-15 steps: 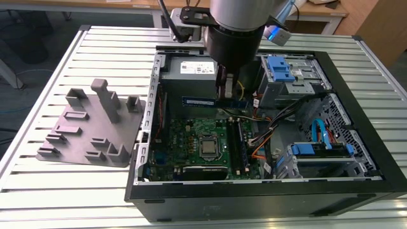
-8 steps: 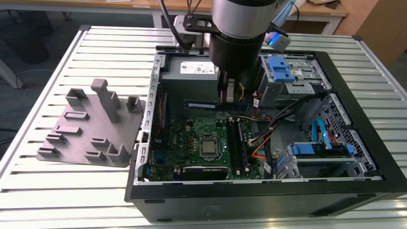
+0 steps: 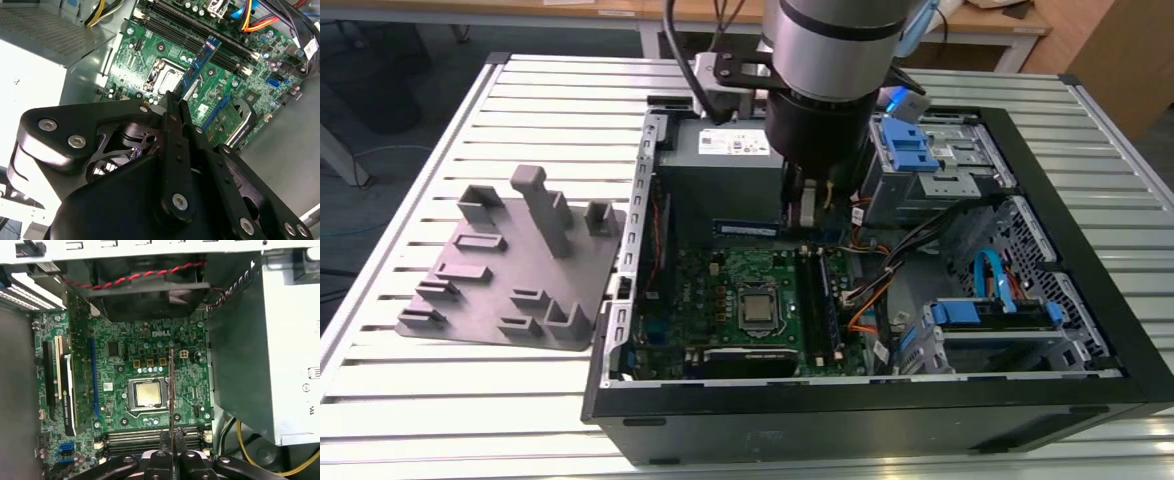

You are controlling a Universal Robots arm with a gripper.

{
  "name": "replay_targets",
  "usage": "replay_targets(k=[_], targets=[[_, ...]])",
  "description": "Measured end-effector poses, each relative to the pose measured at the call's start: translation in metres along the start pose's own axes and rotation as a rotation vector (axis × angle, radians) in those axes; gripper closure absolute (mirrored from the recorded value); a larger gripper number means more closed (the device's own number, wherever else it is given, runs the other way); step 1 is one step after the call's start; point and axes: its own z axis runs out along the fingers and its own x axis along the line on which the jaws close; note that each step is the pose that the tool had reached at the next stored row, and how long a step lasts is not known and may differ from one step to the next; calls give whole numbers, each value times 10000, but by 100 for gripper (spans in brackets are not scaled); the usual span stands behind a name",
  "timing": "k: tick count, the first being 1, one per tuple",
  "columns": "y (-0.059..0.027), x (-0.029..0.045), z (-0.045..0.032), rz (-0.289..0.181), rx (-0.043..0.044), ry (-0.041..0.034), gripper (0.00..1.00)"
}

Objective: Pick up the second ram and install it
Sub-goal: 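Pick up the second ram and move it above second insertion slot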

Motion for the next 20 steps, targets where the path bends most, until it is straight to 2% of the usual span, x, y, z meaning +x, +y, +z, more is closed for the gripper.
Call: replay_targets(k=[20], targets=[[-101, 1, 338, 0, -1, 0, 89]])
